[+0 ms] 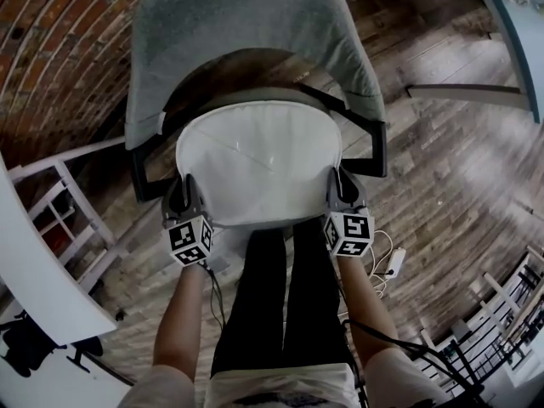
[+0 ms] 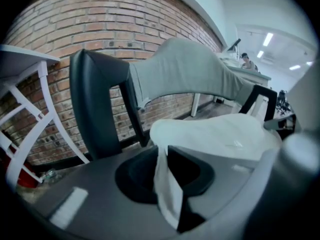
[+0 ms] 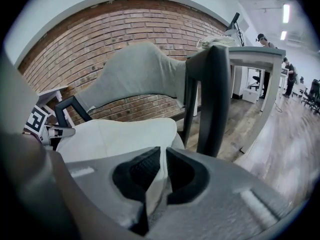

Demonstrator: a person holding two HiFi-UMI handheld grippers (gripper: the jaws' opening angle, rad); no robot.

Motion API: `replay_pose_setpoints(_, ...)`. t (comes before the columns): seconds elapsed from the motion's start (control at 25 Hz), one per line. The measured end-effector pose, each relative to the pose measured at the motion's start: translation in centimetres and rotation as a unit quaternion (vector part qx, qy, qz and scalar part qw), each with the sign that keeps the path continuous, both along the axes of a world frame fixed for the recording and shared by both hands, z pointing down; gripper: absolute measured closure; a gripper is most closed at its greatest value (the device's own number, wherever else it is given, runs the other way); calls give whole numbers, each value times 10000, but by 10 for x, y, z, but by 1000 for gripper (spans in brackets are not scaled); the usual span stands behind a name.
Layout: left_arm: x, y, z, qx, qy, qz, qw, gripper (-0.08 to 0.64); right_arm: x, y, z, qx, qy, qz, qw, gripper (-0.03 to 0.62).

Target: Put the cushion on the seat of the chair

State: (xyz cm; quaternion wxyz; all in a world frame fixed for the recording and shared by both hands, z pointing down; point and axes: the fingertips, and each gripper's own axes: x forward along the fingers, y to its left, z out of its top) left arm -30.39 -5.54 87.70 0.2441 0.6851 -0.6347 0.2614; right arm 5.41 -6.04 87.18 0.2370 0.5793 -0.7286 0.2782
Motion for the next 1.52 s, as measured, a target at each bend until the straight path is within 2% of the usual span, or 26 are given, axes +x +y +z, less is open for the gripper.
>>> replay_pose_setpoints(0.32,-5,3,22,-96,-181,-83,9998,506,3,4,29,-309,218,34,9993,560)
replay_pose_setpoints(0.6,-5,9,41,-159,-146,-125,9997,506,6,7,48,-419,237,158,9987,560)
replay_pose_setpoints(0.92,-5,12,42,-100,-57,-237,9997,508,9,10,50,-482,263,309,9980,546)
replay_pose_setpoints(1.12,-8,10,38,-130,-288,-267,9991,482,14,9,44,-515,306,575,9965,500)
replay_pose_setpoints(1.24,-9,8,32,-95,-399,-307,9987,472,14,11,38,-464,281,655,9964,434)
replay_pose_setpoints(1.52,-9,5,-4,117,-464,-249,9985,471,18,12,0,-260,68,590,9979,430)
